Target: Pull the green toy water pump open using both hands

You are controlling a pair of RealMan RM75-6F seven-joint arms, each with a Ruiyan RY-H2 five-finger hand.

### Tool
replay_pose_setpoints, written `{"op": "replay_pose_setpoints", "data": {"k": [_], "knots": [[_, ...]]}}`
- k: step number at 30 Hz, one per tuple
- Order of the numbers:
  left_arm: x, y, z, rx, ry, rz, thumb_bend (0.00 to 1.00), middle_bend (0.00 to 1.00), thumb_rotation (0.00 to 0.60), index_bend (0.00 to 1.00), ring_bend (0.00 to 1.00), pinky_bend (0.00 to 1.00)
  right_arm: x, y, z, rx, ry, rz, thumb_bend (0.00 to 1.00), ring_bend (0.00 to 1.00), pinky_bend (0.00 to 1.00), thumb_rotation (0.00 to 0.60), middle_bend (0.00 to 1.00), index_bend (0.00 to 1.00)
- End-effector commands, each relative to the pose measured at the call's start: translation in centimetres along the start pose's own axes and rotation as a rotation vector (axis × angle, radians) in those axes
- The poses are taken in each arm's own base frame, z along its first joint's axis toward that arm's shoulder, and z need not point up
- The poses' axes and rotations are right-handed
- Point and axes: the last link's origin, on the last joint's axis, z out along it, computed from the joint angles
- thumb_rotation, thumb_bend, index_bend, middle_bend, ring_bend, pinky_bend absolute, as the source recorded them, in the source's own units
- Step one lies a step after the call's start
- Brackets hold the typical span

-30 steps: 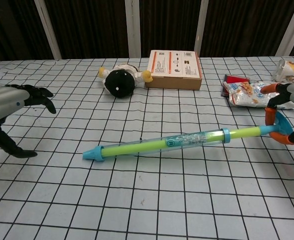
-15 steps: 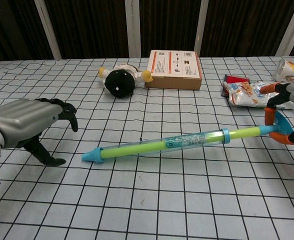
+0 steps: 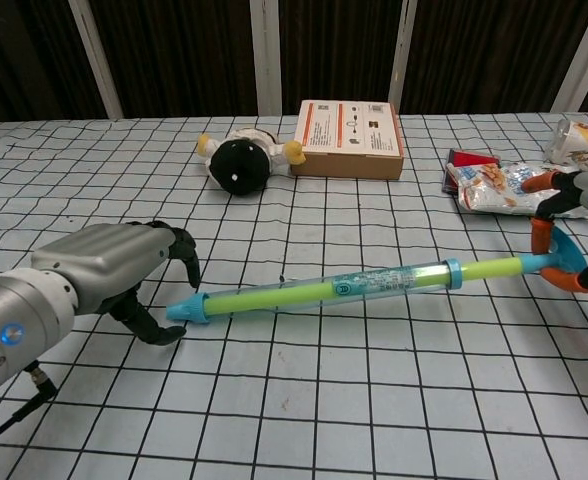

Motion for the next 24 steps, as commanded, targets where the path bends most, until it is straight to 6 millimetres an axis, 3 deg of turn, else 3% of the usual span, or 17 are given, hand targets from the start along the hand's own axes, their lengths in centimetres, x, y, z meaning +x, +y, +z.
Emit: {"op": "replay_pose_setpoints", "data": {"k": [1,14,24], "knots": [[0.1,0.6,0.2,-0.005,0.005,-0.007,0.42,0.09,0.600,0.36,0.00,0.00,0.0,0.0,0.0,-0.001,-0.001,-0.002,0.47,0.00,0.00,0.600,0.11,0.66],[-0.3,1.9,0.9,0.010,-0.002,-0.020,0.48,0.10,0.600,0.39,0.00,0.00,0.1,0.1,0.0,-0.003,0.001,0.000,0.47,0.00,0.00,0.600,0.11,0.66],[-0.7,1.7,1.1,0.024,0.003,-0.021,0.54,0.12,0.600,0.44,0.00,0.00,0.1,0.1,0.0,0.000,-0.001,-0.005,0.47,0.00,0.00,0.600,0.11,0.66]]}}
